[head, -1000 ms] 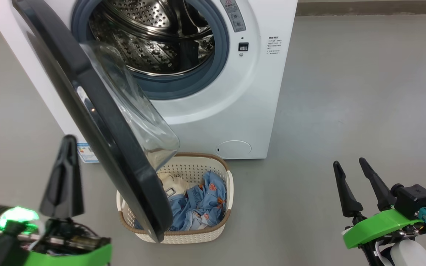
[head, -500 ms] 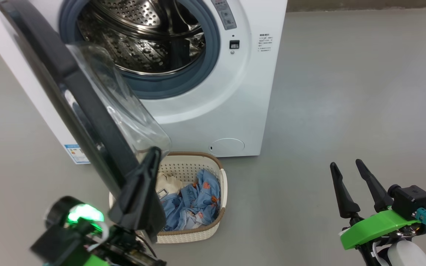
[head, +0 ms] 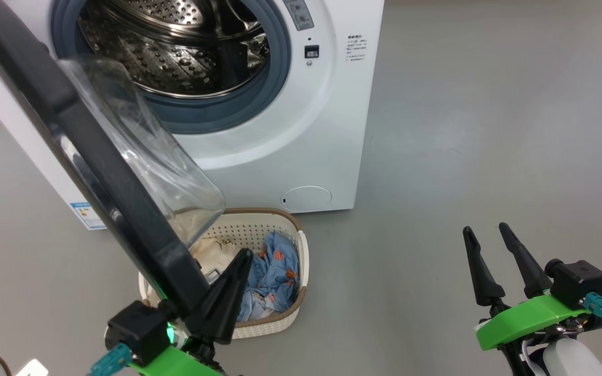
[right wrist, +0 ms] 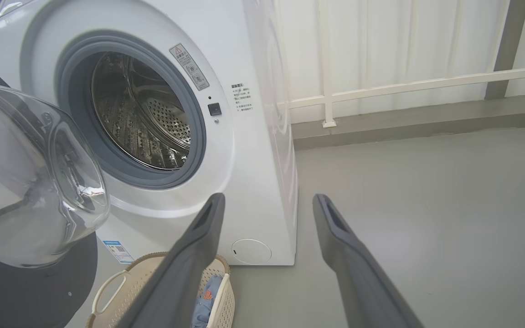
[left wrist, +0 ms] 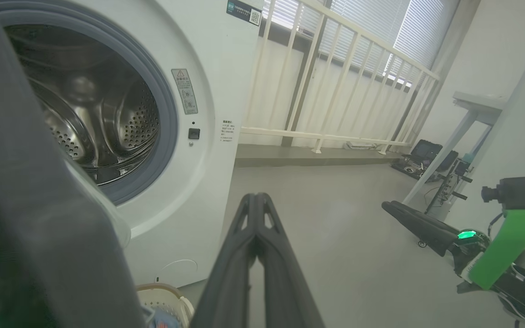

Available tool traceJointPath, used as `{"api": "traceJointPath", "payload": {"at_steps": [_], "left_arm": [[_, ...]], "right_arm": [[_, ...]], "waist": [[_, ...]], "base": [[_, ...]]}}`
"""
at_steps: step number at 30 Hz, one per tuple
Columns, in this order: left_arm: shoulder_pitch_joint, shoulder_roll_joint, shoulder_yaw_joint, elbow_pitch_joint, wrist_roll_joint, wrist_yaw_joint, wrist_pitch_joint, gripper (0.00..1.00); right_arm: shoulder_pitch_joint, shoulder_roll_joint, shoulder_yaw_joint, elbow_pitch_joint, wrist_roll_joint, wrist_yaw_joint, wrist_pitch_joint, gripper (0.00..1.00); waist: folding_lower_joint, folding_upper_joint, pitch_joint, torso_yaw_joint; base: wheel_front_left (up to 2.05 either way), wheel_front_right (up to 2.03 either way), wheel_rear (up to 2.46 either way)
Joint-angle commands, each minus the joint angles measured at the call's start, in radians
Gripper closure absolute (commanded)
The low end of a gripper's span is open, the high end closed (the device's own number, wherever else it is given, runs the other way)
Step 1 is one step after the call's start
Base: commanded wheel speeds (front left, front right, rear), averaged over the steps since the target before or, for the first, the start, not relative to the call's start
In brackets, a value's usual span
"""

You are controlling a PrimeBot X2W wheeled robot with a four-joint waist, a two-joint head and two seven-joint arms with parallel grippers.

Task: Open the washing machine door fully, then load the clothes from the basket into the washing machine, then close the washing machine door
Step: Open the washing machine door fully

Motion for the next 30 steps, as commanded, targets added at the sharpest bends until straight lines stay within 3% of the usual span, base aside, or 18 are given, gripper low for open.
{"api": "traceJointPath", "payload": {"at_steps": [1, 18, 30], "left_arm": [[-0.031, 0.004, 0.032, -0.007, -0.006, 0.005, -0.003, 1.0], [-0.054, -0.005, 0.093, 0.131, -0.02, 0.058, -0.065, 1.0], [-0.038, 0.023, 0.148, 0.162, -0.043, 0.086, -0.086, 1.0]], "right_arm": [[-0.033, -0.006, 0.016, -0.02, -0.004, 0.008, -0.011, 0.0], [-0.027, -0.006, 0.019, -0.002, 0.004, 0.008, -0.011, 0.0], [-0.03, -0.004, 0.022, 0.008, 0.008, 0.008, -0.011, 0.0]], "waist": [[0.0, 0.0, 0.0, -0.001], [0.0, 0.0, -0.017, 0.02], [0.0, 0.0, -0.016, 0.1]], "base": [[0.0, 0.0, 0.0], [0.0, 0.0, 0.0], [0.0, 0.0, 0.0]]}}
